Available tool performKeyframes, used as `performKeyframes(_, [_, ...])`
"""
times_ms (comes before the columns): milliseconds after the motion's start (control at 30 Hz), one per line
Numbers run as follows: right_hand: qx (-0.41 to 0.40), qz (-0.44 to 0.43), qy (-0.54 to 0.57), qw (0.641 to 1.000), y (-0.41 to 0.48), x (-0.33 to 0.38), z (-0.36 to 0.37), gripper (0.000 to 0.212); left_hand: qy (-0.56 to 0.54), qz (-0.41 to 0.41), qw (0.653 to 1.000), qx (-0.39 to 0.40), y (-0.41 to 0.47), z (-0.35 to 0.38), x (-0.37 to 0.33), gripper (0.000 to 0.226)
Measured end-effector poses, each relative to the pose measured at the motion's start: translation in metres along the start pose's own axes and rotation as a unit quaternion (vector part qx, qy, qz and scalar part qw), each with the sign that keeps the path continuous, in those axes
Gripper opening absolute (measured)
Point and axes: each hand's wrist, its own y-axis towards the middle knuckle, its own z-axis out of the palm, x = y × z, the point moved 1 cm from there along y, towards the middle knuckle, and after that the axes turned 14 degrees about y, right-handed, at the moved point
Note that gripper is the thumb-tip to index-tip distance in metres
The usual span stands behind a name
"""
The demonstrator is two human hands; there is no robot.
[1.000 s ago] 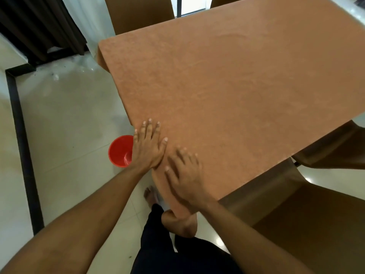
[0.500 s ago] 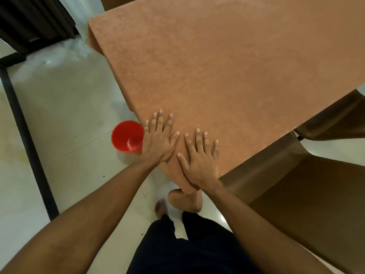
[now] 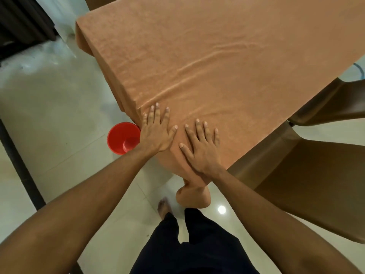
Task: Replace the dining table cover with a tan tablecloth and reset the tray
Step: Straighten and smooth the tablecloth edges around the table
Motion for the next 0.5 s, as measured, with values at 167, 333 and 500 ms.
performKeyframes(167, [-0.018, 0.006, -0.003, 1.0, -0.02, -0.001, 0.004, 0.066, 0.007, 0.013, 1.0, -0.019, -0.024, -0.005, -0.01, 0.073])
performKeyframes(333, [-0.05, 0.035, 0.077, 0.995, 0.008, 0.017, -0.002, 0.053, -0.005, 0.003, 0.995, -0.097, -0.002, -0.02, 0.008, 0.053])
performKeyframes(500, [-0.071, 0.027, 0.095, 0.993, 0.075, 0.033, -0.014, 0.055, -0.001, -0.017, 0.997, -0.071, 0.047, -0.026, 0.037, 0.063])
